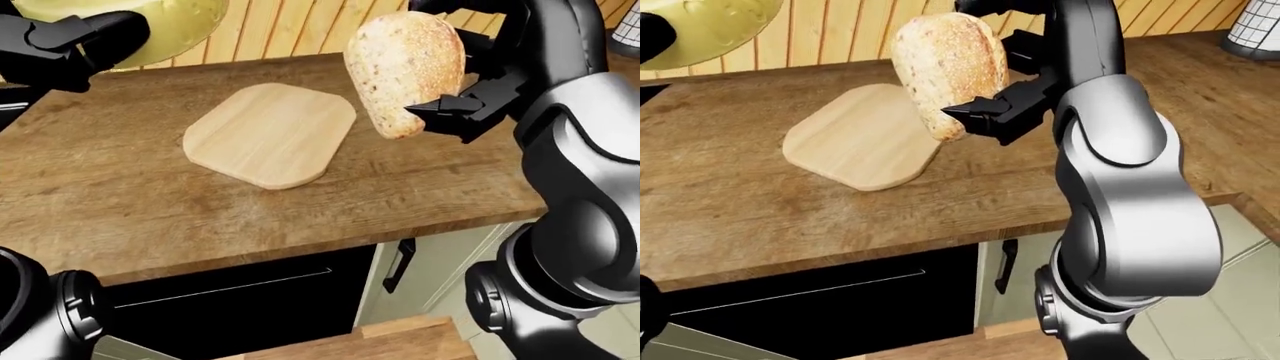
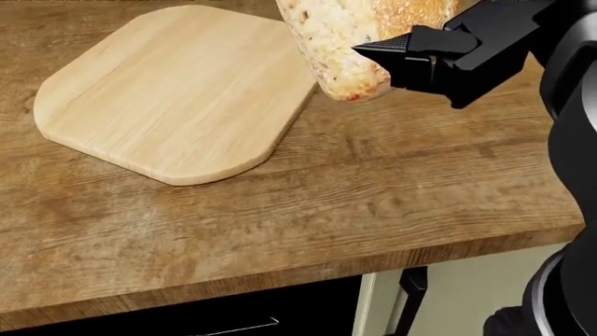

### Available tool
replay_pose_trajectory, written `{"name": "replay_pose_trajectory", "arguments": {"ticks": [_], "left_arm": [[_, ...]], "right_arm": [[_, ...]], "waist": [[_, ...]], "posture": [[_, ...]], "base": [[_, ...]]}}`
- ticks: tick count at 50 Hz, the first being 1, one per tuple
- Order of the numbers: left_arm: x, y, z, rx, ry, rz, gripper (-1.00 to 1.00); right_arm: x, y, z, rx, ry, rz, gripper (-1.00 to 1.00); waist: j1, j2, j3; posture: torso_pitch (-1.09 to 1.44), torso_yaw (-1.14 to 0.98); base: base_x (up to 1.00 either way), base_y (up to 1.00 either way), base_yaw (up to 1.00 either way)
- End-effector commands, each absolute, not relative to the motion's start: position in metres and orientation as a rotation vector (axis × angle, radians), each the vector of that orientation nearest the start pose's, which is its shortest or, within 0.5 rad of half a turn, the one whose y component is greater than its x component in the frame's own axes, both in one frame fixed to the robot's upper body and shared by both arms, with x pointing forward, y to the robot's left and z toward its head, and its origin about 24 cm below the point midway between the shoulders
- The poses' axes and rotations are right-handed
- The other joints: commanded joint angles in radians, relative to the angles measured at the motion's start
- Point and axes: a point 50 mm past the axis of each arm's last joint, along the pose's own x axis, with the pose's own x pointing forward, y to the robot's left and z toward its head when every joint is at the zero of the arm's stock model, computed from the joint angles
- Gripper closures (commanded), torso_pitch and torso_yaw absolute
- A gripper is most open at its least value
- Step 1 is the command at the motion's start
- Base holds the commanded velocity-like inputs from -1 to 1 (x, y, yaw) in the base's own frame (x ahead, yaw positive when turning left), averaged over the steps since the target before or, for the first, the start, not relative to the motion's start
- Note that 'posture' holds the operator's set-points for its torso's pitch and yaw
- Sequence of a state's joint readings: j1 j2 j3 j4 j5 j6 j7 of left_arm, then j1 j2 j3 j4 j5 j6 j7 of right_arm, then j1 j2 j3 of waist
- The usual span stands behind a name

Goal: Place the bread and cheese on the cutting board.

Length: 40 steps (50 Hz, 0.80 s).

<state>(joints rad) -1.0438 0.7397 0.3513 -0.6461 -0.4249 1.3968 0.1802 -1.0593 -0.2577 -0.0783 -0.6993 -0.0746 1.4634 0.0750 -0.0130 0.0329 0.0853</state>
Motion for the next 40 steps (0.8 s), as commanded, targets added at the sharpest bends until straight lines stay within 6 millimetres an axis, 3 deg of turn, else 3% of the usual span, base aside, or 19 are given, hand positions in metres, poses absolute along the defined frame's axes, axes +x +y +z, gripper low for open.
{"name": "replay_pose_trajectory", "arguments": {"ticks": [1, 22, 23, 24, 25, 26, 27, 34, 40], "left_arm": [[0.2157, 0.2286, 0.3885, 0.245, -0.518, 0.32, 1.0], [0.2177, 0.2263, 0.3886, 0.249, -0.519, 0.314, 1.0], [0.2178, 0.2259, 0.3877, 0.248, -0.517, 0.313, 1.0], [0.2181, 0.2257, 0.3871, 0.248, -0.516, 0.312, 1.0], [0.2182, 0.2256, 0.3868, 0.248, -0.515, 0.312, 1.0], [0.2181, 0.2255, 0.3867, 0.249, -0.515, 0.312, 1.0], [0.2177, 0.2253, 0.3867, 0.248, -0.515, 0.311, 1.0], [0.2181, 0.2245, 0.3871, 0.25, -0.516, 0.309, 1.0], [0.2178, 0.2258, 0.3888, 0.249, -0.518, 0.313, 1.0]], "right_arm": [[0.2542, -0.1372, 0.3432, -0.21, -0.356, -0.002, 1.0], [0.2551, -0.1358, 0.3417, -0.221, -0.354, 0.005, 1.0], [0.2549, -0.1362, 0.3414, -0.221, -0.353, 0.005, 1.0], [0.2548, -0.1365, 0.3412, -0.22, -0.353, 0.004, 1.0], [0.2548, -0.1367, 0.3409, -0.219, -0.352, 0.004, 1.0], [0.2549, -0.1371, 0.3406, -0.219, -0.352, 0.003, 1.0], [0.2546, -0.137, 0.3408, -0.219, -0.352, 0.003, 1.0], [0.2554, -0.1359, 0.3414, -0.223, -0.35, 0.005, 1.0], [0.2555, -0.1354, 0.3416, -0.225, -0.348, 0.007, 1.0]], "waist": [[0.001, 0.002, -0.031], [0.006, -0.004, -0.028], [0.008, 0.003, -0.051], [0.009, -0.006, -0.028], [0.009, 0.002, -0.049], [0.011, -0.007, -0.028], [0.012, 0.001, -0.05], [0.017, -0.011, -0.049], [0.017, 0.01, -0.042]], "posture": [[0.0, 0.0], [0.0, 0.0], [0.0, 0.0], [0.0, 0.0], [0.0, 0.0], [0.0, 0.0], [0.0, 0.0], [0.0, 0.0], [0.0, 0.0]], "base": [[0.0, 0.0, 0.0], [0.0, 0.0, 0.01], [0.0, 0.0, 0.05], [0.0, 0.0, 0.05], [0.0, 0.0, 0.05], [0.0, 0.0, 0.04], [0.0, 0.0, 0.09], [0.0, 0.0, 0.22], [0.0, 0.0, 0.28]]}}
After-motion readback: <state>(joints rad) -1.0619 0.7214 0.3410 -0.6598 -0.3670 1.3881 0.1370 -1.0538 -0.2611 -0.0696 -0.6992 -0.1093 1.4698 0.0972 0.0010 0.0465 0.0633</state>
